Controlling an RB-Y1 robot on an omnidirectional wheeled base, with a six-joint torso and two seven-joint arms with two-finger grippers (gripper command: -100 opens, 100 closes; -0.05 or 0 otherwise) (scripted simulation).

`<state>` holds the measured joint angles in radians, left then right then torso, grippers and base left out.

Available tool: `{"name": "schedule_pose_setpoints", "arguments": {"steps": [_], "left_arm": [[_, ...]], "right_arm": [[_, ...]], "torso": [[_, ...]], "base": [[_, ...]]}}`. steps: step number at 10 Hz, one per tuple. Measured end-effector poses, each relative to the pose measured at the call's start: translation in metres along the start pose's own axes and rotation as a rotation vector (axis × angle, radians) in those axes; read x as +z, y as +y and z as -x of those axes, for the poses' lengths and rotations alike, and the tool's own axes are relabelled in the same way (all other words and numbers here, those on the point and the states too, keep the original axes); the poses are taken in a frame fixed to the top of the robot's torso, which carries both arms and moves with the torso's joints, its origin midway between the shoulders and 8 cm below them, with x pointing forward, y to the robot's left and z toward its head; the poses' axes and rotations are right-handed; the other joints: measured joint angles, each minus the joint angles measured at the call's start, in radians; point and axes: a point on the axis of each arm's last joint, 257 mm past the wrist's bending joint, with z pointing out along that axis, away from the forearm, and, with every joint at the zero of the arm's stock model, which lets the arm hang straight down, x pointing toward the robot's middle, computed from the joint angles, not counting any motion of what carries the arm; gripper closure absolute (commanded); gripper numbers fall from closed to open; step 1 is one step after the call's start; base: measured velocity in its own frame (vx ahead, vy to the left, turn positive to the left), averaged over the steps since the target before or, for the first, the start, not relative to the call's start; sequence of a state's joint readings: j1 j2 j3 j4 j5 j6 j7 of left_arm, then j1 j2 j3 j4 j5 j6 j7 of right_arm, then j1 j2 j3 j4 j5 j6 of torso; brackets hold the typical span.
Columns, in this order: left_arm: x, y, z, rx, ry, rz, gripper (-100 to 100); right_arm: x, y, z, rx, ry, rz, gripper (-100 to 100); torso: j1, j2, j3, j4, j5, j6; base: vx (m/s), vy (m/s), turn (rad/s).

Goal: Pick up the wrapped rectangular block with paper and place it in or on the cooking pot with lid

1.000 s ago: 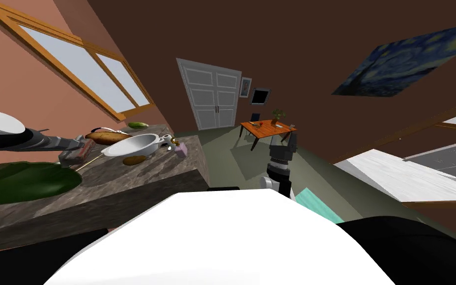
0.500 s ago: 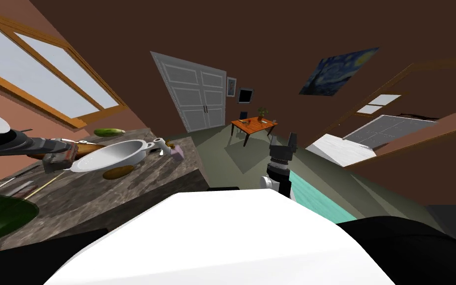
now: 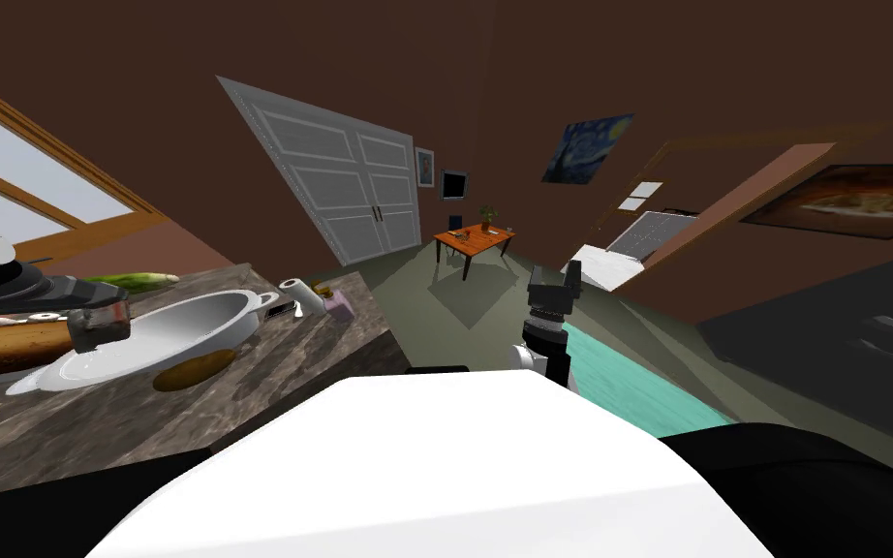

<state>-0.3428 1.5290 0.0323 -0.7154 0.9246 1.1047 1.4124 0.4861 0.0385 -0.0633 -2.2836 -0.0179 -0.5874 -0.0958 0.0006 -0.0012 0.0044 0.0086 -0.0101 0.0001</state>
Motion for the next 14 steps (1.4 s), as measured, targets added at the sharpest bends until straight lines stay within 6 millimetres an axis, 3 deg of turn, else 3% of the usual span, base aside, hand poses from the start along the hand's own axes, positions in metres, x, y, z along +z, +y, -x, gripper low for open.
{"name": "schedule_pose_setpoints", "arguments": {"steps": [1,2,6,7,8,13,14], "left_arm": [[0.002,0.001,0.004,-0.006,-0.013,-0.003,100],[0.002,0.002,0.004,-0.007,-0.014,-0.002,-100],[0.002,0.002,0.004,-0.007,-0.014,-0.002,-100],[0.002,0.002,0.004,-0.007,-0.014,-0.002,0],[0.002,0.002,0.004,-0.007,-0.014,-0.002,-100],[-0.027,-0.008,-0.006,-0.017,-0.031,0.003,-100],[-0.028,-0.008,-0.006,-0.019,-0.034,0.004,0]], "right_arm": [[0.0,0.0,0.0,0.0,0.0,0.0,0],[0.0,0.0,0.0,0.0,0.0,0.0,0],[0.0,0.0,0.0,0.0,0.0,0.0,0],[0.0,0.0,0.0,0.0,0.0,0.0,0],[0.0,0.0,0.0,0.0,0.0,0.0,0],[0.0,0.0,0.0,0.0,0.0,0.0,0],[0.0,0.0,0.0,0.0,0.0,0.0,0]], "torso": [[0.0,0.0,0.0,0.0,0.0,-0.001],[-0.005,-0.002,0.0,0.0,-0.001,-0.004],[-0.01,-0.004,-0.002,-0.001,-0.003,-0.004],[-0.01,-0.005,-0.002,-0.001,-0.003,-0.004],[-0.01,-0.005,-0.002,-0.001,-0.003,-0.004],[-0.009,-0.004,-0.002,0.0,-0.003,-0.004],[-0.01,-0.004,-0.002,0.0,-0.003,-0.004]], "base": [[-0.05,0.057,-0.084],[-0.007,0.007,-0.001],[0.0,0.0,0.0],[0.0,0.0,0.0],[-0.016,0.019,-0.053],[-0.018,0.02,-0.053],[0.0,0.0,0.0]]}}
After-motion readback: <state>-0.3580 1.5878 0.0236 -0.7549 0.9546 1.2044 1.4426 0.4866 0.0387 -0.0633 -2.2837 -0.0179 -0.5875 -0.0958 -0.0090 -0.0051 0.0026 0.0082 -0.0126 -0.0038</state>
